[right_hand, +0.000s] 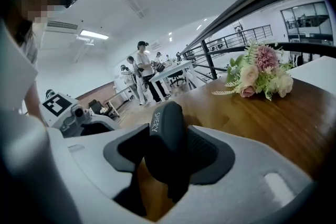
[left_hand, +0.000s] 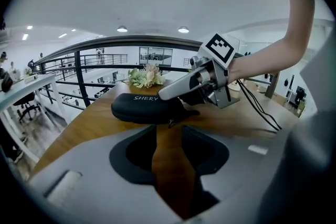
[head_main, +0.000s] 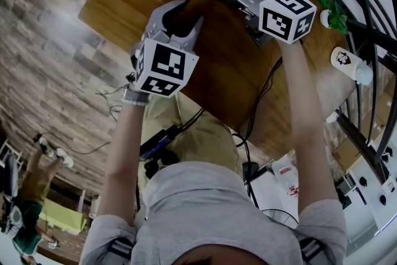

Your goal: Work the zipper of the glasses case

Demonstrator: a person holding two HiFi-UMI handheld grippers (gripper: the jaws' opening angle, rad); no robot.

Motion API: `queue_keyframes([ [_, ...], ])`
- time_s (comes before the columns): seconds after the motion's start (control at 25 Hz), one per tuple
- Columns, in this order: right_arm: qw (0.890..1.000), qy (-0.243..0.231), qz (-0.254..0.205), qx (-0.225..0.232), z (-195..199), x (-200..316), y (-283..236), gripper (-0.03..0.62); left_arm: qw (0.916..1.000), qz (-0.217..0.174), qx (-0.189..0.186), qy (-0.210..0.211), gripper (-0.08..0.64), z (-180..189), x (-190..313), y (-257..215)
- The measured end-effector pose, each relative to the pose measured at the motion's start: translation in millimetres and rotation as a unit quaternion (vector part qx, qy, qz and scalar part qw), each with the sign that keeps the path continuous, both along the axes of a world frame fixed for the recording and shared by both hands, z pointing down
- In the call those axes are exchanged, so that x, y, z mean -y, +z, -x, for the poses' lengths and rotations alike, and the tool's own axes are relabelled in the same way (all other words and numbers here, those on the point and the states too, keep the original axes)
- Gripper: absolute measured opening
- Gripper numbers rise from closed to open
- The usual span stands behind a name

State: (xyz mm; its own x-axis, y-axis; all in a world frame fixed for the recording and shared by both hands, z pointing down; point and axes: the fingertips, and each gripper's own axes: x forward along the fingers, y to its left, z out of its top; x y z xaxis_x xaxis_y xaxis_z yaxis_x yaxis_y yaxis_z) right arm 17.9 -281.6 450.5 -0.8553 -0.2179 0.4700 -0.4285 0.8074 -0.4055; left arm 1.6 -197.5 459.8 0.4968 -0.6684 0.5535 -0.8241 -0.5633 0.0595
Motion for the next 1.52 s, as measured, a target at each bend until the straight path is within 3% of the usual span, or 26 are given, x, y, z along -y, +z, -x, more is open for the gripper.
queue_keyframes([
  [0.28,1.0,-0.001,0.012,0.009,2,-1,-1,0.225,0.9991,-0.006,0.041,-0.007,0.15,-8,14,14],
  [0.88,1.0,-0.001,0.01,0.026,5,-1,-5,0.225,0.9937,0.022,0.11,-0.011,0.15,-14,25,28],
  [1.36,1.0,-0.003,0.009,0.03,13,-2,-6,0.225,0.9955,0.053,0.068,-0.039,0.138,-9,30,26],
  [1.52,1.0,-0.004,0.006,0.03,13,-3,-7,0.225,0.9943,0.055,0.079,-0.045,0.117,-9,32,27],
])
